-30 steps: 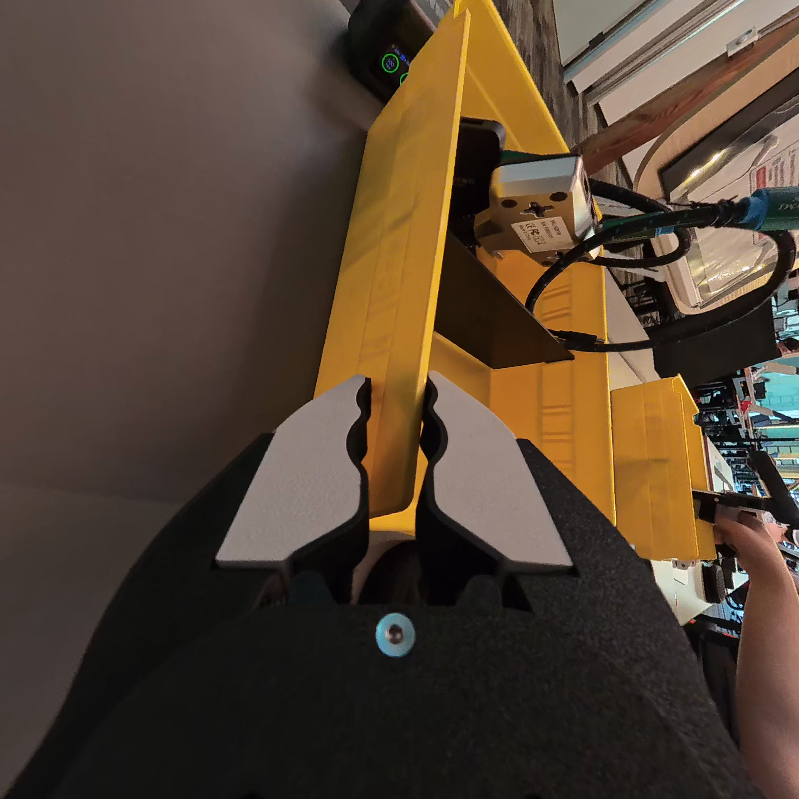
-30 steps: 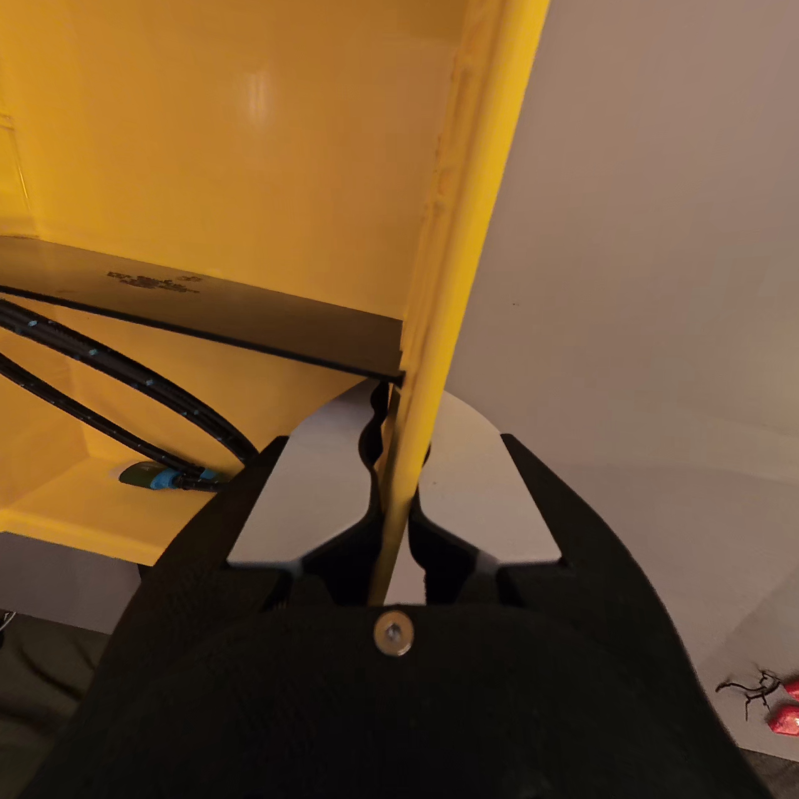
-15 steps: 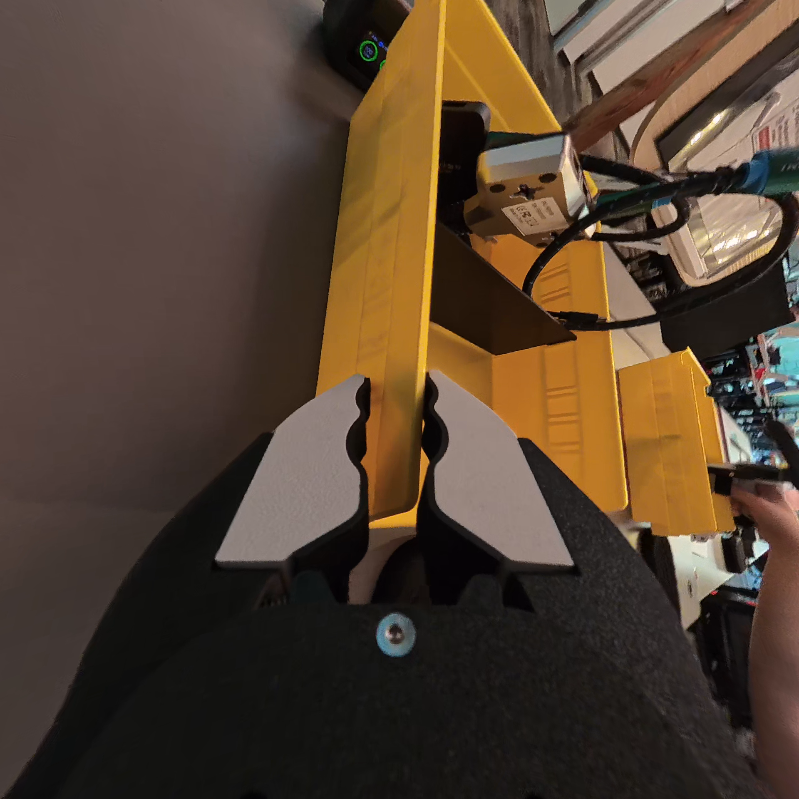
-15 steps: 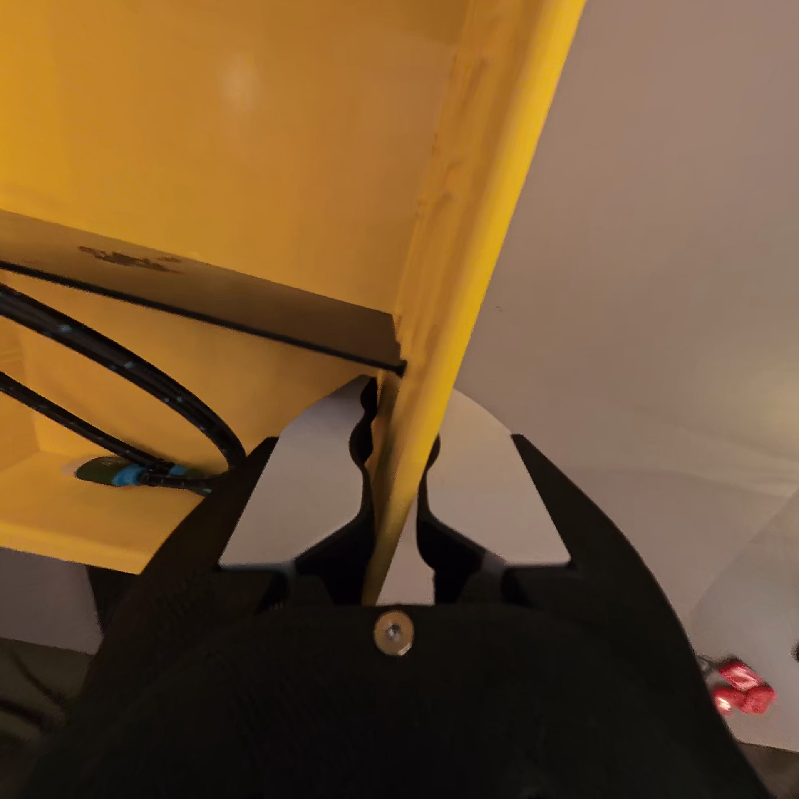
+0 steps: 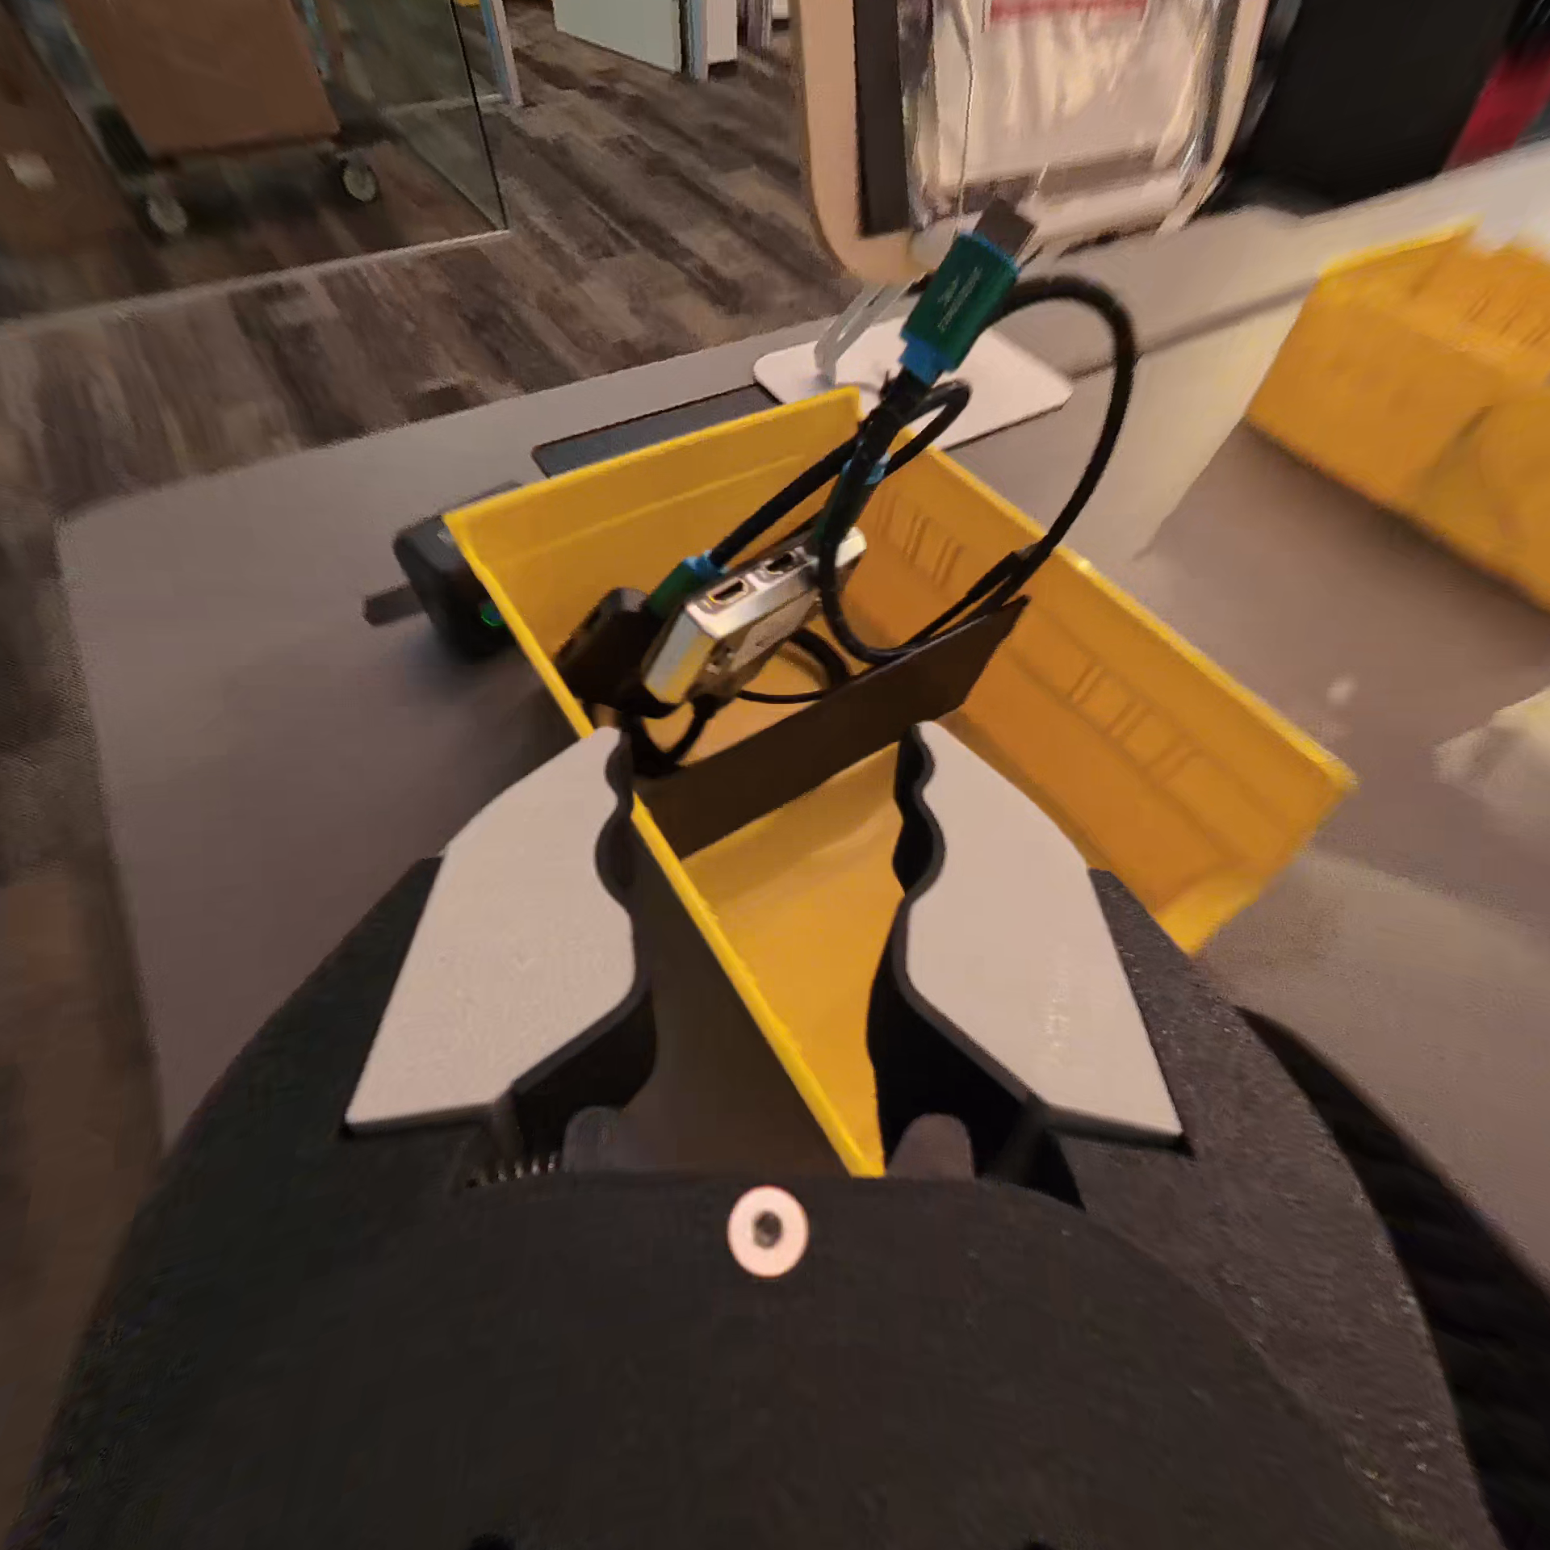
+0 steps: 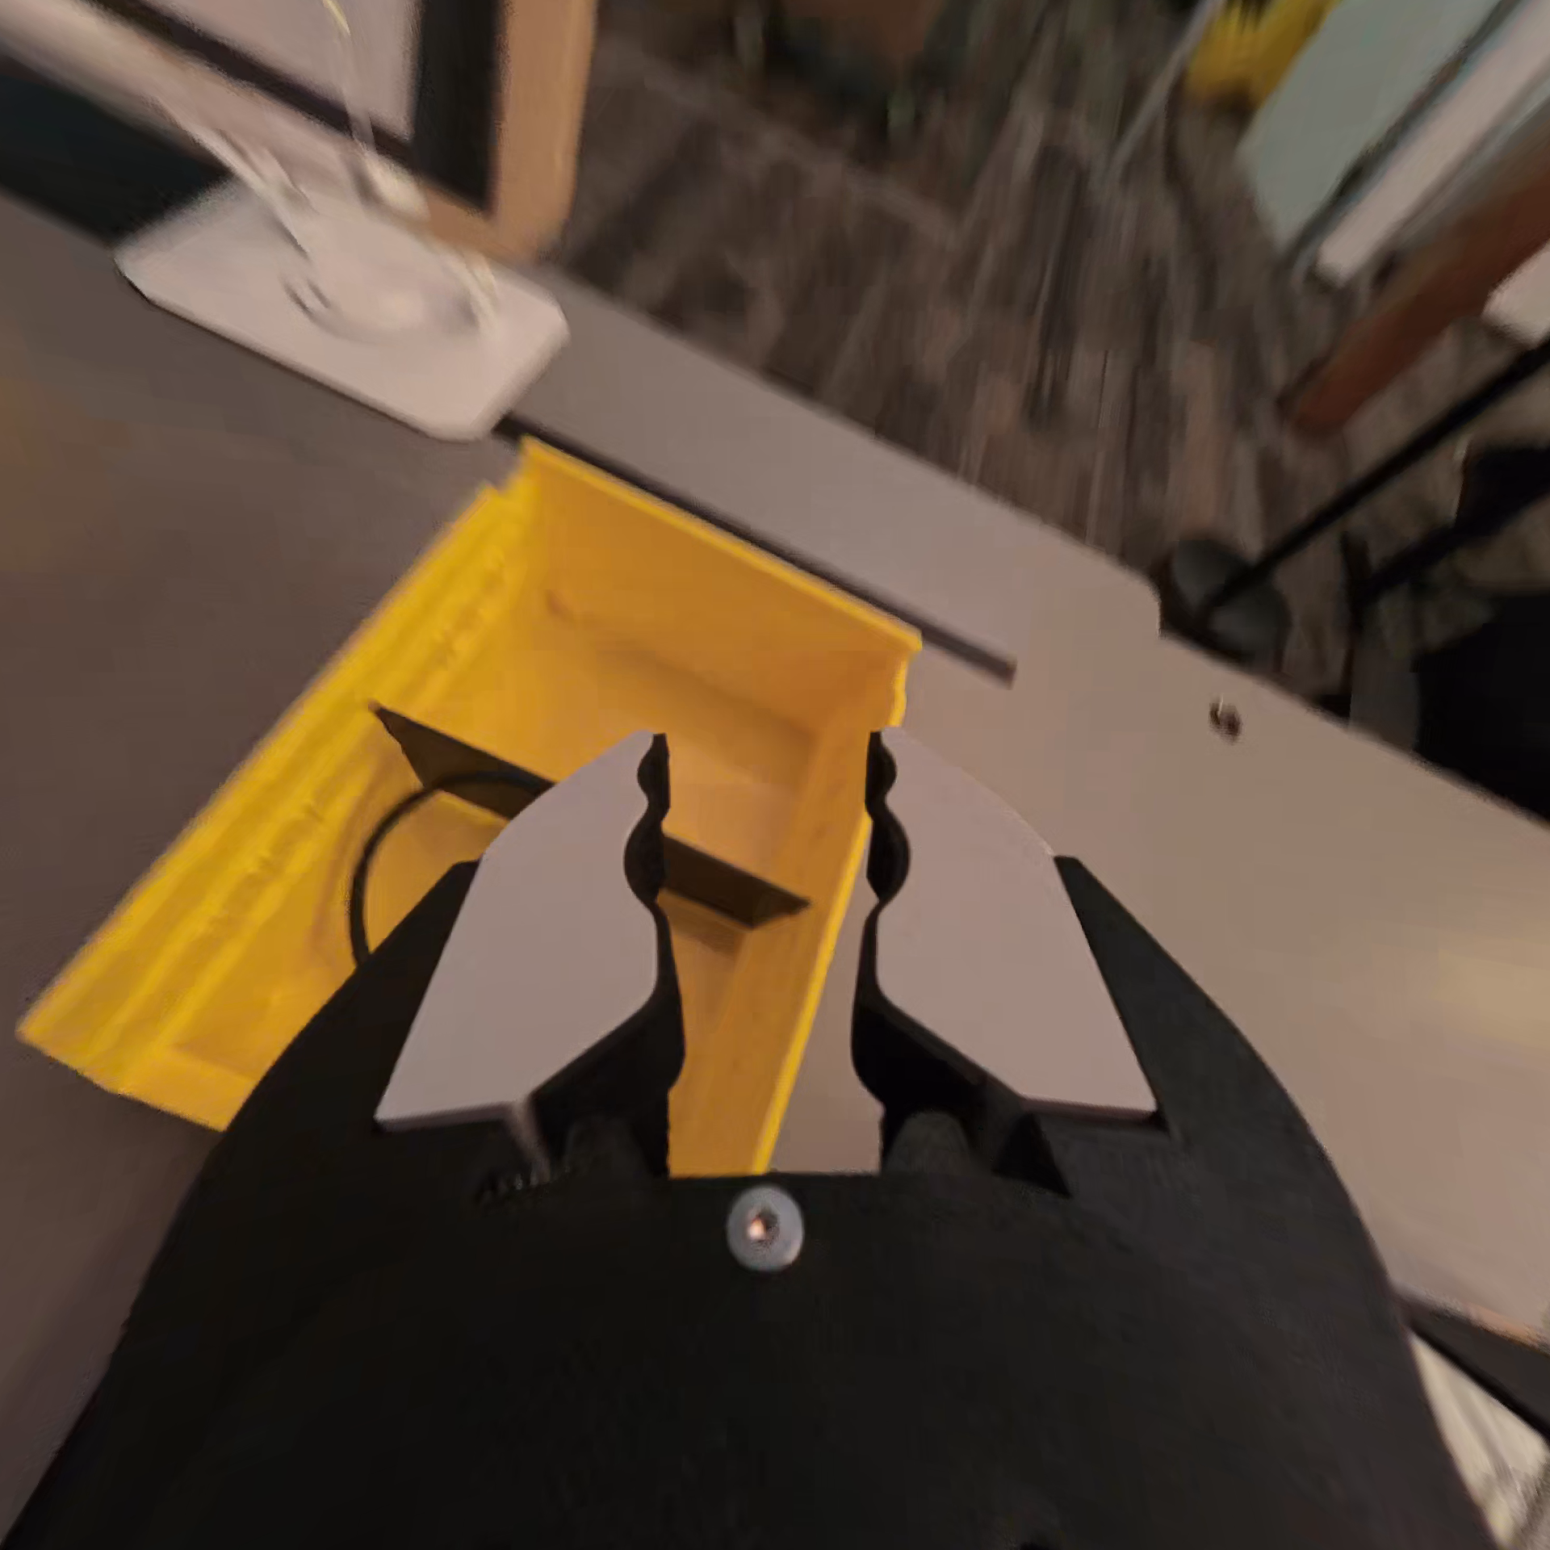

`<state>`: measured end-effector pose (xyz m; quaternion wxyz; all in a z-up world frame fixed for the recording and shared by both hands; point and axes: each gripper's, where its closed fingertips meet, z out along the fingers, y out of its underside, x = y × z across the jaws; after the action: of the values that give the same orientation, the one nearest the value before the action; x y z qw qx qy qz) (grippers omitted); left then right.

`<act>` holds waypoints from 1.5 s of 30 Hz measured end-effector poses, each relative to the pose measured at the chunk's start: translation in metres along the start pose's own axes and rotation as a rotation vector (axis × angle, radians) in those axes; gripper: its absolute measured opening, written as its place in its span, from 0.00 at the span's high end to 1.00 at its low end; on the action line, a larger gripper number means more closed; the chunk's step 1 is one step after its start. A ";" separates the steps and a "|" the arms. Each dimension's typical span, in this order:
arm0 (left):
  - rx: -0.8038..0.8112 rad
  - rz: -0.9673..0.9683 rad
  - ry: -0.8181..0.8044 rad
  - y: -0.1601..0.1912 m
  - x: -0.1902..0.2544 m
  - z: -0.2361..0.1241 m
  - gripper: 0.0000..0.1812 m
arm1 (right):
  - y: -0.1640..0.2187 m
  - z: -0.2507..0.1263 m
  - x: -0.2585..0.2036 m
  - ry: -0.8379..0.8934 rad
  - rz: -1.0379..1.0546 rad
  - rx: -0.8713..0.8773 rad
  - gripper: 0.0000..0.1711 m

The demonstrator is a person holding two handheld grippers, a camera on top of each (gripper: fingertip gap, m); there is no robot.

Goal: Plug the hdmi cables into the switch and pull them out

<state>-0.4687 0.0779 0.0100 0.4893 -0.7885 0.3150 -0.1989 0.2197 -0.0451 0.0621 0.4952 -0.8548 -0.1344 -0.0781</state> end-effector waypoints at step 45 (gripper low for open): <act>-0.141 0.342 0.293 -0.083 0.028 0.052 0.89 | -0.109 -0.002 -0.248 -0.430 -0.448 0.588 0.79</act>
<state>-0.3907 0.1186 0.0612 0.4085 -0.7187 0.5248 -0.2031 -0.0493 -0.0330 0.0867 0.6494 -0.6237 -0.4334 0.0379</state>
